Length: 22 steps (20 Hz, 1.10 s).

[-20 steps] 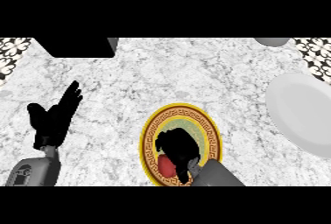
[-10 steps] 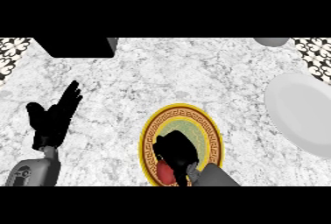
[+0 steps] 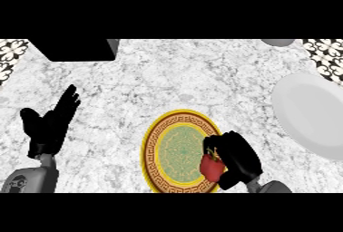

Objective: Pick the bell pepper from the plate and place it in the plate

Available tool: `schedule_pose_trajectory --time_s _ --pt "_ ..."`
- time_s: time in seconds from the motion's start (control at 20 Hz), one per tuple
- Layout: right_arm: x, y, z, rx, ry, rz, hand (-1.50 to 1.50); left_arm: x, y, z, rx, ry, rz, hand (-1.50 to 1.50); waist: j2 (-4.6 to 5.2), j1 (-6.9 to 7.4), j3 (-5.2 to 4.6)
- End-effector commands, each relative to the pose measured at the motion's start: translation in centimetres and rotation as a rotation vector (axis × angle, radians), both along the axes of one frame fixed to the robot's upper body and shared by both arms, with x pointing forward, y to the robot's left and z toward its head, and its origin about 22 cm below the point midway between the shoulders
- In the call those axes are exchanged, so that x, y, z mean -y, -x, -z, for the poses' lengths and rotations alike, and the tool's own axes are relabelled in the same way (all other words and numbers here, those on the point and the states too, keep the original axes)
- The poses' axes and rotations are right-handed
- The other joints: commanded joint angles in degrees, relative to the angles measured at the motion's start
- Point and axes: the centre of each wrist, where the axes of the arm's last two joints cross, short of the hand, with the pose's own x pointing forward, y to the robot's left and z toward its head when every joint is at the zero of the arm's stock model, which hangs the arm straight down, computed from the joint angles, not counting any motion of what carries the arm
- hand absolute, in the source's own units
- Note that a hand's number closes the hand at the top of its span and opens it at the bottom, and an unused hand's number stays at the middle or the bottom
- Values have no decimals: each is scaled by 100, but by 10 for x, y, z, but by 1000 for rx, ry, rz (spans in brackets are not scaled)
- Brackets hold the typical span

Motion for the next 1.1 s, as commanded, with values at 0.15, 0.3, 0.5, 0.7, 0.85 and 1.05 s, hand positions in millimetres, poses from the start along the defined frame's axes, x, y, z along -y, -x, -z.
schedule_pose_trajectory --time_s 0.15,0.3,0.5,0.7,0.85,1.05 --pt "56 1 -47 429 -154 238 150 5 1 6 -6 -5 -3 0 -12 -113 5" --pt "69 20 -63 513 -164 348 150 3 -4 10 -8 -5 -11 0 -4 -124 -3" --pt "108 14 -94 500 -238 487 150 -6 1 -5 2 -7 2 0 10 48 0" --pt "151 1 -94 483 -321 575 150 6 -6 -14 2 -12 40 0 21 80 5" --pt "180 -19 -98 449 -355 627 150 4 -11 0 9 -11 14 0 33 94 2" --pt "214 -13 -74 454 -310 679 150 1 -14 -10 3 -4 25 0 27 86 1"
